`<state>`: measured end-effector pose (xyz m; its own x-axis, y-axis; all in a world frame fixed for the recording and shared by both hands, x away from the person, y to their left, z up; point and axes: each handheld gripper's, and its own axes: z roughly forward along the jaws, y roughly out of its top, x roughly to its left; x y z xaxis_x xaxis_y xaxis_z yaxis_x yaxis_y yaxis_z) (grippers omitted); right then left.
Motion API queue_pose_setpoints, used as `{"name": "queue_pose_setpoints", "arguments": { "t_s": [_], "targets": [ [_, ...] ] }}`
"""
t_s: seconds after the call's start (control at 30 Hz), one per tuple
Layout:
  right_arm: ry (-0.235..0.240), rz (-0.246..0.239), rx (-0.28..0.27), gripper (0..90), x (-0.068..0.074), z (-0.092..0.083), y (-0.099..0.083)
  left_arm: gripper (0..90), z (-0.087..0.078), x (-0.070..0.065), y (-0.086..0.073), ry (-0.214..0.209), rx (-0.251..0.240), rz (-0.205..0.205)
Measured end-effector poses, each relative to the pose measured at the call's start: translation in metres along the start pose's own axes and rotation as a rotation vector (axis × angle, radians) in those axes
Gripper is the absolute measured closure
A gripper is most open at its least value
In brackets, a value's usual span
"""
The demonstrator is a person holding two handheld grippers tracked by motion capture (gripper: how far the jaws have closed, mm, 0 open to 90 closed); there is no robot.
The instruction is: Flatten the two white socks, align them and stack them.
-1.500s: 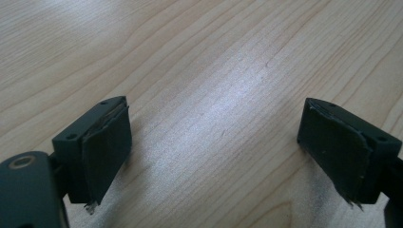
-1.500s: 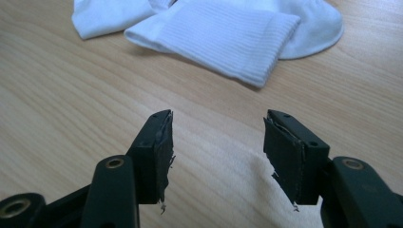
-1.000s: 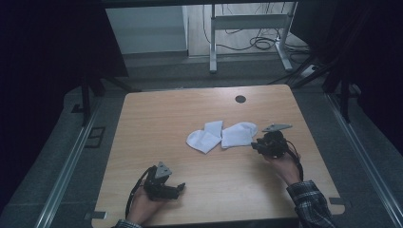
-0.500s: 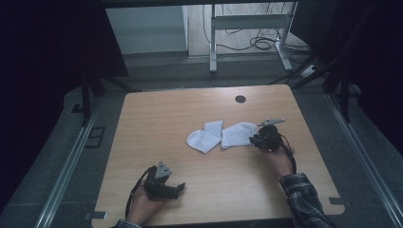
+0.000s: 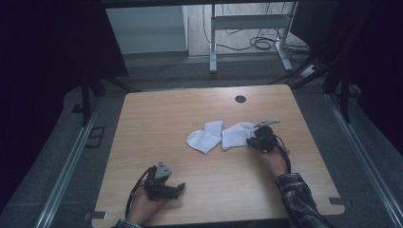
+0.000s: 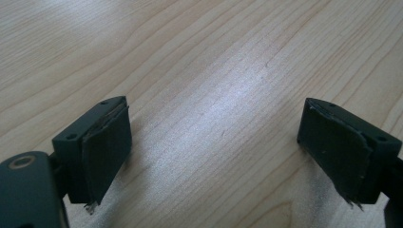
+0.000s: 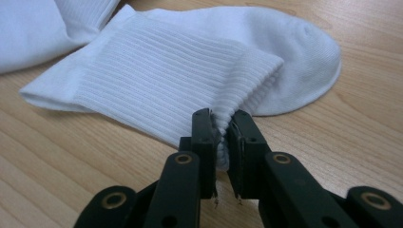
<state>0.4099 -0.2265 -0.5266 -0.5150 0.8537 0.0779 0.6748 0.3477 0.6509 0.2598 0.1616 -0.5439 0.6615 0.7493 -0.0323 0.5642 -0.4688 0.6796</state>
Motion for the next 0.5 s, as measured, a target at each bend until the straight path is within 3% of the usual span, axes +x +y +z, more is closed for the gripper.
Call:
{"name": "queue_pose_setpoints", "arguments": {
  "t_s": [0.3, 0.5],
  "targets": [
    [0.015, -0.015, -0.035, 82.0, 0.002, -0.021, 0.007, 11.0, 0.0, 0.0, 0.0, 0.0, 0.0, 0.0],
    [0.044, -0.012, -0.073, 82.1, 0.003, -0.046, 0.015, 11.0, 0.0, 0.0, 0.0, 0.0, 0.001, 0.0]
  ]
}}
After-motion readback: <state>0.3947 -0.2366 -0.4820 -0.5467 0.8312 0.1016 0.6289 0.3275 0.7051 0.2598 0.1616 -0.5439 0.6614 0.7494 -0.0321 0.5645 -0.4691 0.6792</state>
